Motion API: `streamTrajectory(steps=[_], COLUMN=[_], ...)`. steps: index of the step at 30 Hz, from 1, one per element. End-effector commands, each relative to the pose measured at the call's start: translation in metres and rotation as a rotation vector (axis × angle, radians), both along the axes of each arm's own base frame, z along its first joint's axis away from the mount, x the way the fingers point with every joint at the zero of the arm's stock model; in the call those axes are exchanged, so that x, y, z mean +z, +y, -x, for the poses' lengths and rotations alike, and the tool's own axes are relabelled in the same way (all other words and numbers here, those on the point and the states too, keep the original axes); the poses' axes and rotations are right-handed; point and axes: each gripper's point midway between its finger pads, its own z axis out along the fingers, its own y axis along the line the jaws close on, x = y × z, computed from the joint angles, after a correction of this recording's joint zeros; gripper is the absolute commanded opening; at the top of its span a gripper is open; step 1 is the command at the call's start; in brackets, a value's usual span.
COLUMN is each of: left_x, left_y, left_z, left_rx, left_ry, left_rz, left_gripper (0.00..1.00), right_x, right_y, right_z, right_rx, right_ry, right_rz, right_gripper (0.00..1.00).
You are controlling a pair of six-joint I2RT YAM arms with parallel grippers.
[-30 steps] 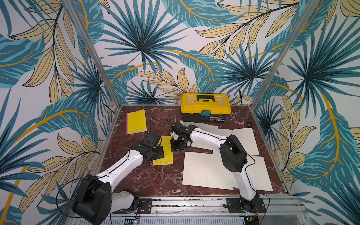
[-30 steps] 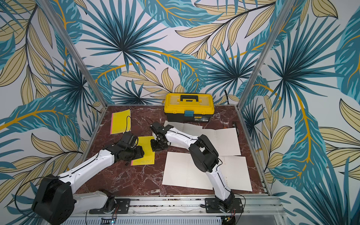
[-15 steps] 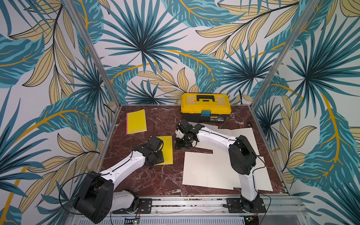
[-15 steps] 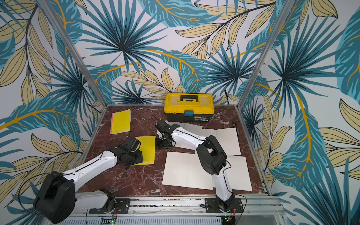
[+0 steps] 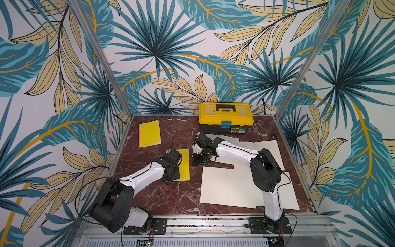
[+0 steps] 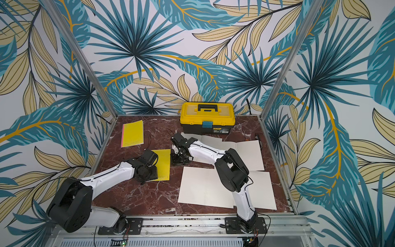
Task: Close the notebook
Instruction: Move the notebook to the center of the board.
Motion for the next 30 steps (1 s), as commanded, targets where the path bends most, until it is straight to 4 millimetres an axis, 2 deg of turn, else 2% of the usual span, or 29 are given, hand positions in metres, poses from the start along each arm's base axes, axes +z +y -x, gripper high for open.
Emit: streamTrajectory(steps=[1, 6, 9, 11, 15, 30], left_x=[0.005, 0.005, 0.008, 0.009, 0.007, -0.009], left_y=[0.008, 0.01, 0.016, 0.021, 0.029, 0.025], left_z=[-0.009, -0.017, -0.019, -0.018, -0.017, -0.017], left_rx=[0.005, 0.007, 0.021, 0.033, 0.049, 0.042], left_ry=[-0.022, -0.029, -0.041, -0.044, -0.042, -0.055], left_rz=[-0.053, -0.045, -0.039, -0.034, -0.027, 0.046], left_gripper=[0.59, 0.59, 0.59, 0.6, 0.6, 0.59], right_x=[-0.004, -0.006, -0.011, -0.015, -0.022, -0.04], right_y=[0.008, 0.02, 0.023, 0.032, 0.036, 0.032], right_z=[0.012, 0.021, 0.023, 0.035, 0.038, 0.041], right_rx=[0.018, 0.028, 0.021, 0.046, 0.051, 0.036], right_ry=[0.032, 0.044, 0.053, 0.061, 0.072, 0.09], right_rz=[-0.03, -0.046, -0.044, -0.039, -0.03, 0.046], right_gripper=[0.32, 0.32, 0.33, 0.33, 0.33, 0.32])
